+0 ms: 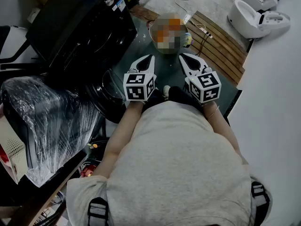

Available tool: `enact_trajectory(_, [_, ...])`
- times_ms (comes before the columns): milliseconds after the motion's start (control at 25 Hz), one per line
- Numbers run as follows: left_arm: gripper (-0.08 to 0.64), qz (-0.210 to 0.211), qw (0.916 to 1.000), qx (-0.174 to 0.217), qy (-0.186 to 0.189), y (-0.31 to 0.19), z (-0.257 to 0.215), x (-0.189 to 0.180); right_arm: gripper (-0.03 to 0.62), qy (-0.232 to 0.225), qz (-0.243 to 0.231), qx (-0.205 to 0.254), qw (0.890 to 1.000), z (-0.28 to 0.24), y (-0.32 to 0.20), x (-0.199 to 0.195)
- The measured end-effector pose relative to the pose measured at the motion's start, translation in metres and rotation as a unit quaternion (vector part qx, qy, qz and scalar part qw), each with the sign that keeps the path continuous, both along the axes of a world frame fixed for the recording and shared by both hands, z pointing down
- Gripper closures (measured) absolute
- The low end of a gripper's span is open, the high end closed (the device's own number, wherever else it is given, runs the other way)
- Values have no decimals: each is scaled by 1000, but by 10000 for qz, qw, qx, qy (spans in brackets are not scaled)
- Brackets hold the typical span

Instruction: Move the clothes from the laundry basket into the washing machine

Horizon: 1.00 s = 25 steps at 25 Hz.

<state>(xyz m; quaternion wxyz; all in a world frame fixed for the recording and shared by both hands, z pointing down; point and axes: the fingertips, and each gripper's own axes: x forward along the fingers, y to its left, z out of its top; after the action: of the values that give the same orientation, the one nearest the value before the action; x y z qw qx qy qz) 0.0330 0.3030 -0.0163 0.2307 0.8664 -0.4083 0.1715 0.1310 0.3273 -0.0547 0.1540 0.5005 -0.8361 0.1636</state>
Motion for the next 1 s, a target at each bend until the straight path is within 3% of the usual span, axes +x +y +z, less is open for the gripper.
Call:
enact_trajectory(120, [551, 8, 9998, -96, 197, 0, -1, 2, 584, -31, 17, -60, 10000, 4, 0, -2])
enact_trajectory(640, [551, 534, 9974, -286, 384, -2, 4, 1, 584, -494, 126, -193, 9985, 6, -4, -18])
enact_trajectory(800, [551, 656, 9964, -381, 383, -13, 11, -5, 584, -318, 106, -376, 9987, 24, -11, -17])
enact_trajectory(1000, [551, 637, 9952, -696, 249, -30, 41, 2, 583, -149, -317, -768, 9964, 61, -37, -22])
